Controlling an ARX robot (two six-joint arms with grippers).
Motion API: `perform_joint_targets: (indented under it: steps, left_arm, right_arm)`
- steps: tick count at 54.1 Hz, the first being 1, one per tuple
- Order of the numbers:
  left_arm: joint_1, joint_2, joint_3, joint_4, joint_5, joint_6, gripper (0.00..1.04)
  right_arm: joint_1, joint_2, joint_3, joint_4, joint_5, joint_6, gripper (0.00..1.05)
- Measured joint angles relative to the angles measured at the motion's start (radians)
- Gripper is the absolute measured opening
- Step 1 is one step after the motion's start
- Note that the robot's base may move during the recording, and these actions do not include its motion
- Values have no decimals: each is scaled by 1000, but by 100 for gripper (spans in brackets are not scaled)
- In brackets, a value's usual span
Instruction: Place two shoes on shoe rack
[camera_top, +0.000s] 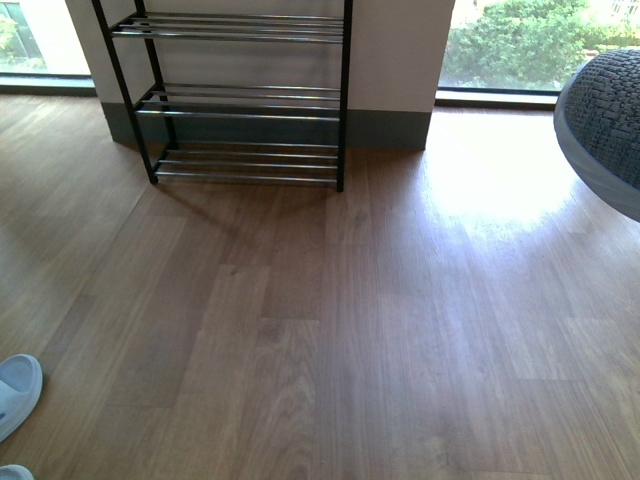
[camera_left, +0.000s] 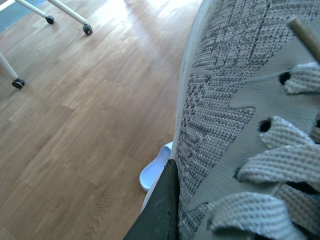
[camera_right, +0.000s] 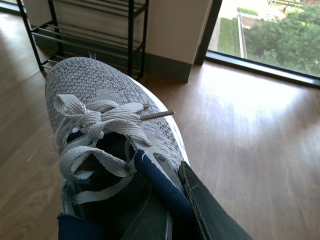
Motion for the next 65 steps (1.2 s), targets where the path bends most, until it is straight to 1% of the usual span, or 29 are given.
perform_joint_targets:
  steps: [5, 19, 34, 47, 59, 65]
  left_arm:
    - [-2, 1, 0, 0, 8, 0, 2]
    - [-2, 1, 0, 0, 3, 0, 2]
    - [-2, 1, 0, 0, 3, 0, 2]
    - [-1, 1, -1, 0, -11, 0, 2]
    - [-1, 2, -1, 0, 2, 0, 2]
    - [-3, 2, -1, 0, 14, 0, 2]
  right_arm:
    - [-5, 1, 0, 0, 16, 0, 1]
    - [-4, 0, 0, -1, -4, 0, 1]
    - [-4, 0, 0, -1, 2, 0, 1]
    - [0, 0, 0, -1, -13, 0, 1]
    - [0, 0, 0, 0, -8, 1, 1]
    - [-6, 3, 0, -1, 19, 1, 1]
